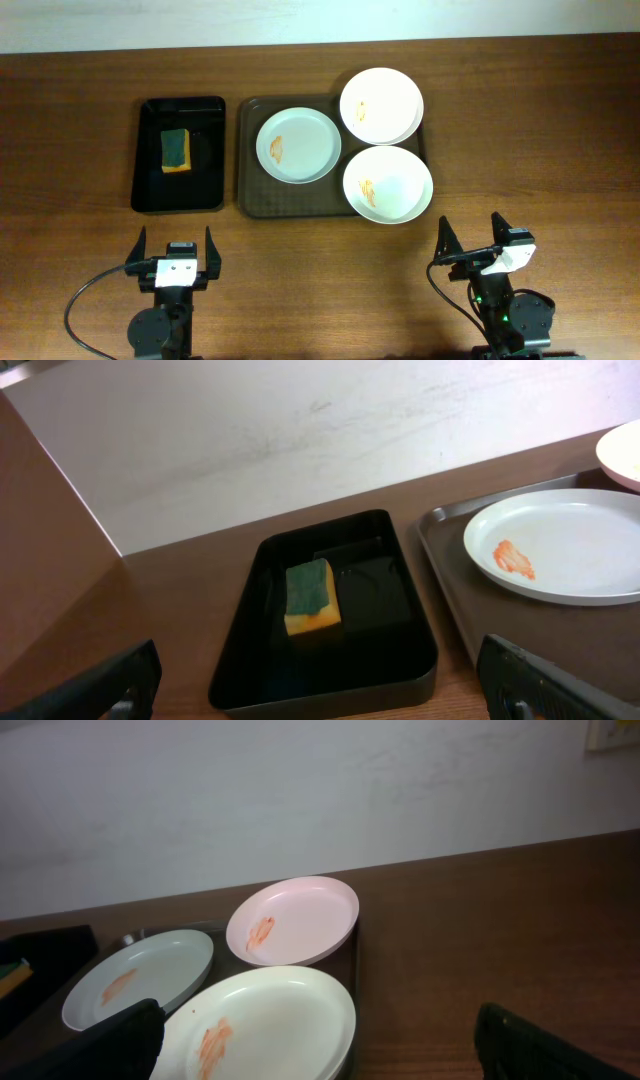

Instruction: Clean dirty plates on tray and stack at the side

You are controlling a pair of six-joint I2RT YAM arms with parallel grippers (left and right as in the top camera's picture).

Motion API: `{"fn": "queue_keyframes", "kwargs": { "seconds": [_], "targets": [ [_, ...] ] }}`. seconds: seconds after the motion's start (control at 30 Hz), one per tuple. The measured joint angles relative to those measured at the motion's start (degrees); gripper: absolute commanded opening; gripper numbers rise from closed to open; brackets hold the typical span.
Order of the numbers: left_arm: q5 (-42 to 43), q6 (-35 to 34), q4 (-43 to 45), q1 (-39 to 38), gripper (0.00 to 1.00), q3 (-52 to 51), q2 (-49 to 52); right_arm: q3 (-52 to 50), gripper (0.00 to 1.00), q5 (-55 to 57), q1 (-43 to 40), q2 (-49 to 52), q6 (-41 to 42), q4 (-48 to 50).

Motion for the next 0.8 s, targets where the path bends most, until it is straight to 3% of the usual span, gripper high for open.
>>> {"fn": "queue_keyframes", "kwargs": {
  "seconds": [0.23, 0.8],
  "targets": [
    [0.0, 0.0, -0.4, 0.0, 0.99, 0.0, 0.0, 0.0, 0.98, 5.9, 0.0, 0.5, 0.8, -1.4],
    [0.0, 0.0, -0.4, 0.0, 0.99, 0.0, 0.0, 0.0, 0.98, 6.8, 0.0, 0.5, 1.4, -1.4]
  ]
}}
